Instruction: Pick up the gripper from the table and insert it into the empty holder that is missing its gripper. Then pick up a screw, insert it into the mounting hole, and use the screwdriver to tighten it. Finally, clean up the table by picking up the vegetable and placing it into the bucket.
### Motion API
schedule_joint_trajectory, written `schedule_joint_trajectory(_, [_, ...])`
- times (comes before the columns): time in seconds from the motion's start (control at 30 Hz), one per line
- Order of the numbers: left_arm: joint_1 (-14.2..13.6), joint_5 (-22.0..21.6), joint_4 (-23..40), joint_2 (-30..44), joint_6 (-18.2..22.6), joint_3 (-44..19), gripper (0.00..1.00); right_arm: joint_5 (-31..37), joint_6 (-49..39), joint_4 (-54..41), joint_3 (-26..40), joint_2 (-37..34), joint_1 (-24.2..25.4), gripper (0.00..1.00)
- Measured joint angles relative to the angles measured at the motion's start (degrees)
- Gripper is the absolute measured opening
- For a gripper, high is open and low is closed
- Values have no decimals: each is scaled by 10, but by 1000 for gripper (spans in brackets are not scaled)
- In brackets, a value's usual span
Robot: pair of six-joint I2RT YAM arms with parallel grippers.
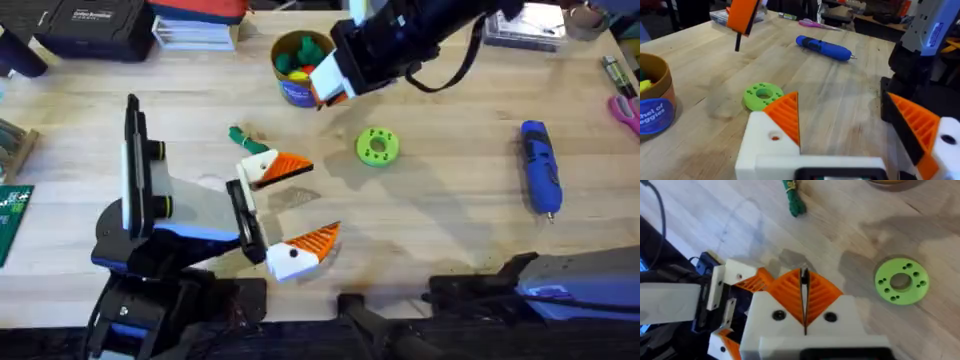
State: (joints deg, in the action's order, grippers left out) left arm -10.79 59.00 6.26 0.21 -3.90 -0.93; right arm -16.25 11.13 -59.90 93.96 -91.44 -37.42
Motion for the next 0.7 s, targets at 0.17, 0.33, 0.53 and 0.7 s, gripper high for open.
schedule_joint_trajectory(0.17, [0, 0, 0, 0, 0, 0, 985, 12, 6, -30, 47, -1, -52, 8])
schedule_joint_trajectory(0.33, [0, 0, 0, 0, 0, 0, 985, 19, 11, -74, 108, -24, -87, 8])
schedule_joint_trajectory(0.53, [0, 0, 0, 0, 0, 0, 985, 21, 11, -91, 133, -70, -126, 8])
schedule_joint_trajectory(0.7, [0, 0, 0, 0, 0, 0, 985, 20, 11, -94, 133, -82, -151, 8])
